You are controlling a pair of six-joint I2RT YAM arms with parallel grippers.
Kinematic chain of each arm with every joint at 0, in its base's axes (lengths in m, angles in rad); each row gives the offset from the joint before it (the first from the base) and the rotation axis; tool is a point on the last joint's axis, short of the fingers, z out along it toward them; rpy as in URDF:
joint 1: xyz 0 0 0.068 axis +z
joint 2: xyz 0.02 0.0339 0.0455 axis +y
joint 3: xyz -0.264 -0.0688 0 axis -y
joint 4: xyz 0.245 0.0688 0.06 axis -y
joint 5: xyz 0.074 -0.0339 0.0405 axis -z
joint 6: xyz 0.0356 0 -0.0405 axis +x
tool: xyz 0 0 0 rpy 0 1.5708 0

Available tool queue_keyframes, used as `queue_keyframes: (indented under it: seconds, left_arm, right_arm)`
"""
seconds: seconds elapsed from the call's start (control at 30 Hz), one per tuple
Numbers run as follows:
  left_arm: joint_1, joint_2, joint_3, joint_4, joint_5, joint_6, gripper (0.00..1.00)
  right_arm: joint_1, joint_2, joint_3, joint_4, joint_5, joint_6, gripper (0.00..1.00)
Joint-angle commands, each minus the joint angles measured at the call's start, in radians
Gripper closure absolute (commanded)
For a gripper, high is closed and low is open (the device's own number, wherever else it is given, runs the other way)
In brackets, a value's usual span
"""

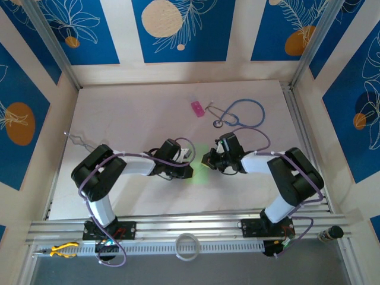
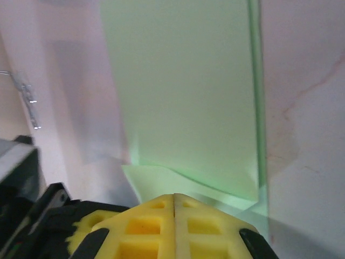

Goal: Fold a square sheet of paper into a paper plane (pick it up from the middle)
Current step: Fold the triangle a second time at the center of the table.

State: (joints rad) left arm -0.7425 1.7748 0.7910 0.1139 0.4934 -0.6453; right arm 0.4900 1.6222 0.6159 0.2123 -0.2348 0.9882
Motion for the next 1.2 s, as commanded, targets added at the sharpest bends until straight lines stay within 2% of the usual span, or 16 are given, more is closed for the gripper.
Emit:
queue_keyframes:
  seconds: [0.0,0.23,0.53,0.73,0.83,0.93,1.17]
  left_arm:
    - [0.001,0.009,-0.007,-0.117,-0.016,0.018,1.00]
    - [0.001,-0.032,0.037,-0.075,0.016,-0.050,0.97]
    - [-0.004,0.036,0.120,-0.044,0.054,-0.064,0.94]
    - [-0.013,0.090,0.163,-0.069,0.068,-0.040,0.91]
    - [-0.024,0.099,0.177,-0.144,0.024,-0.010,0.90]
    - [-0.025,0.098,0.159,-0.196,-0.013,0.009,0.90]
    - [-0.025,0.036,0.045,-0.199,-0.005,0.006,0.88]
  right_arm:
    - [0.001,0.042,0.024,-0.064,0.026,-0.008,1.00]
    - [0.002,0.060,-0.031,-0.053,0.060,0.020,1.00]
    - [0.008,0.060,-0.032,-0.067,0.063,0.018,1.00]
    - [0.007,0.061,-0.031,-0.080,0.067,0.017,1.00]
    - [0.008,0.061,-0.029,-0.091,0.072,0.018,1.00]
    - [0.007,0.063,-0.028,-0.100,0.074,0.014,1.00]
    - [0.006,0.074,-0.023,-0.118,0.078,0.005,1.00]
